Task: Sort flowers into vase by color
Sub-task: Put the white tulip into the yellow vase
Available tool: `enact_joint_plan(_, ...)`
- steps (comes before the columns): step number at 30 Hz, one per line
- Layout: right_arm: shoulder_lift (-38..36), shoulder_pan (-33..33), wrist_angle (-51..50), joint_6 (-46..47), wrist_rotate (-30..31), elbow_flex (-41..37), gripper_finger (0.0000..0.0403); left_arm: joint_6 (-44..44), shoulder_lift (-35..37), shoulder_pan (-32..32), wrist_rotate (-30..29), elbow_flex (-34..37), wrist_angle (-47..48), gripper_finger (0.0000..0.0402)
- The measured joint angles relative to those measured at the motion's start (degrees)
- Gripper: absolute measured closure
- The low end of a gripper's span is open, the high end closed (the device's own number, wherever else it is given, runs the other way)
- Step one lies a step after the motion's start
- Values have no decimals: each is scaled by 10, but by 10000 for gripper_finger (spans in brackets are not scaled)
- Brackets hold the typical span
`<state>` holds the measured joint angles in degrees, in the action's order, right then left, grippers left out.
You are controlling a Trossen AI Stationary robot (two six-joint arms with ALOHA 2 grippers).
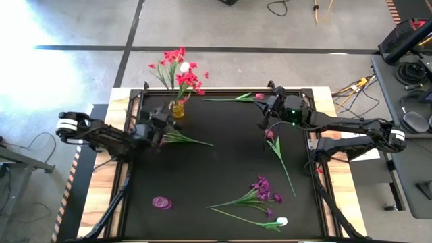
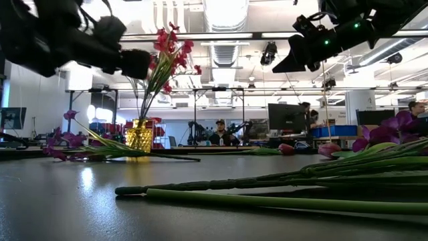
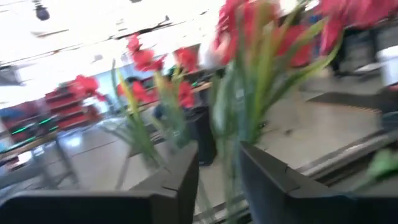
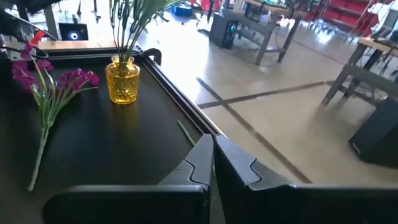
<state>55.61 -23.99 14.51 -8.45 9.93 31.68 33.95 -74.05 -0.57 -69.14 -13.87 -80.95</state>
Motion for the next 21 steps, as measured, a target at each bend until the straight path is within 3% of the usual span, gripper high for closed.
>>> enact_joint_plan(3, 0, 2, -16, 11, 0, 2, 394, -9, 27, 45, 19, 23, 2, 345)
enact_joint_plan(7, -4, 20, -116, 30, 1, 35, 394, -36, 62, 103, 31, 58, 2, 390)
enact_joint_plan(14, -1, 114, -309, 119, 3, 102, 394, -85, 98, 196, 63, 102, 27, 400)
enact_joint_plan(18, 0, 196, -352, 155, 36, 113, 394, -131, 101, 235, 126, 87, 109, 401)
enact_joint_plan(21, 0, 257, -364, 169, 81, 113, 394, -189, 101, 255, 174, 31, 254, 401)
